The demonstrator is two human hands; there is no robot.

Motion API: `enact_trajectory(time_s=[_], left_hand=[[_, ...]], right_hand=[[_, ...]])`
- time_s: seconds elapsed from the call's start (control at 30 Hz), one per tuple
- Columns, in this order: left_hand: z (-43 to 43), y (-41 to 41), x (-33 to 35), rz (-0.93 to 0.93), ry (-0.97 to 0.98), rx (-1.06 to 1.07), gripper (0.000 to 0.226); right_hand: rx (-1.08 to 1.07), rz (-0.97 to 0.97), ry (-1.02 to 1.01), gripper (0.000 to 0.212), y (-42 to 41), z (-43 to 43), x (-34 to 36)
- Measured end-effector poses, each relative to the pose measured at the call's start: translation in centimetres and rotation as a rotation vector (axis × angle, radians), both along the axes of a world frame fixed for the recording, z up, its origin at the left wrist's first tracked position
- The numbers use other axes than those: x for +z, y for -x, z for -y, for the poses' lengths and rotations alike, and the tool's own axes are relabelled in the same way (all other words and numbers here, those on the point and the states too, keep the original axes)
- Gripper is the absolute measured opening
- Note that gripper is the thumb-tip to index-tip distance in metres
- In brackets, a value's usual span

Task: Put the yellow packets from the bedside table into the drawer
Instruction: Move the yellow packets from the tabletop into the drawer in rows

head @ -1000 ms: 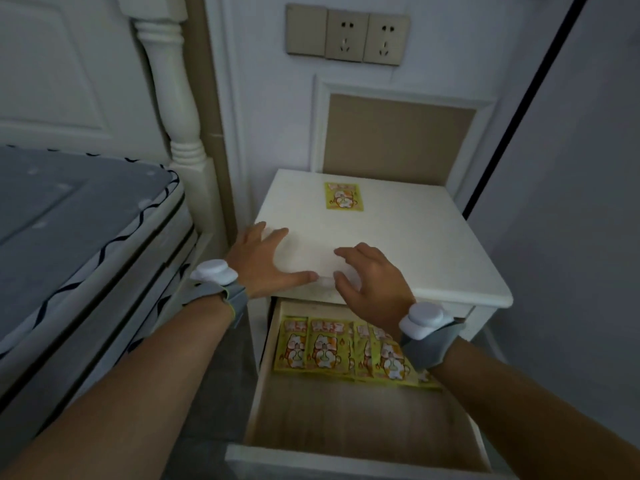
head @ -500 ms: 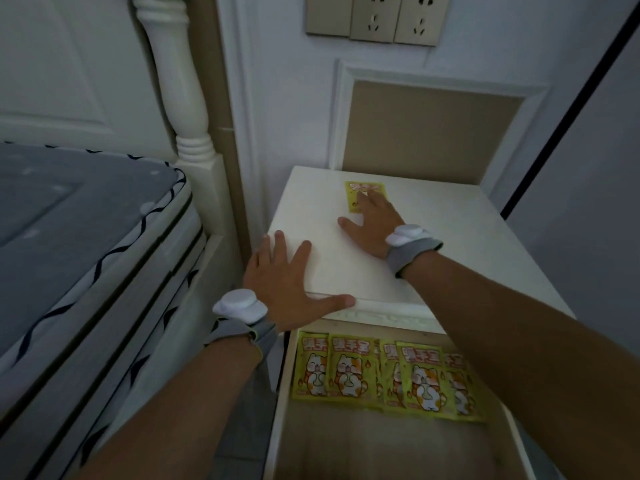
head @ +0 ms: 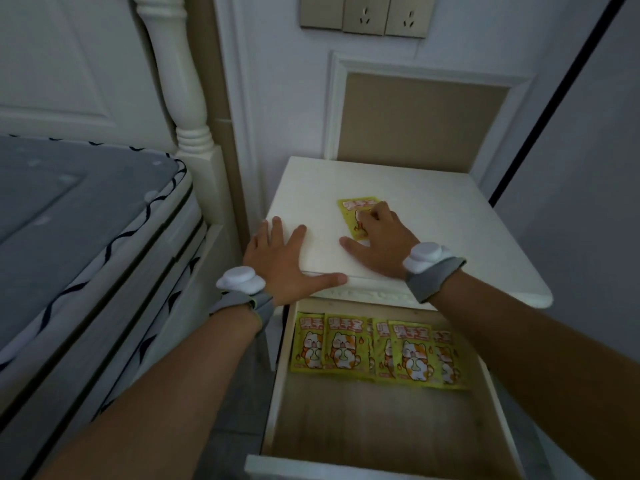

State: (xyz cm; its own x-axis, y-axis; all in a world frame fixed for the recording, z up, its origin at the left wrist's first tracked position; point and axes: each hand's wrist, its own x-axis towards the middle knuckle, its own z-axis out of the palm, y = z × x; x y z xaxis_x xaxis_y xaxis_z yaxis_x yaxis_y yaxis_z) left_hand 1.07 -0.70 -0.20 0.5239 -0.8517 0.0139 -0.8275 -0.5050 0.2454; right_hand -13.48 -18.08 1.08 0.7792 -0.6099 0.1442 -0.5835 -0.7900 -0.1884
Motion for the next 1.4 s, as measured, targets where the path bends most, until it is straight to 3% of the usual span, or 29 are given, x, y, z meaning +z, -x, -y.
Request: enact_trajectory(time_s=[0.2,0.4,0.53,0.7,0.87,1.1,1.4], left_hand=[[-0.1,0.6,0.3,0.003,0.048,0.000,0.131],[-0.5,1.3,-0.5,0.105,0.081,0.008,0.126],[-0.2,1.9,-0.3,0.116,0.054,-0.021,0.124],[0.2,1.4,-1.0,0.193,0.092,-0.025,0.118],[-0.1,1.0,-1.3,0.163,0.056,-0.015,0.119],[-1.1,0.6,-0.8,0.168,0.078,-0.009,0.116],[0.1,0.8,-1.0,0.202,0.077,-0.043,0.115]], right_hand=[[0.086,-0.018,-0.055,0.086,5.9,-3.6,-0.9],[0.236,0.043,0.186,0.057,9.8,-6.3,-1.6],[0.234,0.133,0.241,0.055,12.6,-7.5,-1.5],[0.391,0.223,0.401,0.039,14.3,-9.9,-1.2],[0.481,0.138,0.343,0.032,15.5,-11.1,-4.6],[0.408,-0.058,0.242,0.019,14.4,-10.5,-8.9],[0.237,-0.231,0.165,0.035,13.1,-9.6,-12.0]])
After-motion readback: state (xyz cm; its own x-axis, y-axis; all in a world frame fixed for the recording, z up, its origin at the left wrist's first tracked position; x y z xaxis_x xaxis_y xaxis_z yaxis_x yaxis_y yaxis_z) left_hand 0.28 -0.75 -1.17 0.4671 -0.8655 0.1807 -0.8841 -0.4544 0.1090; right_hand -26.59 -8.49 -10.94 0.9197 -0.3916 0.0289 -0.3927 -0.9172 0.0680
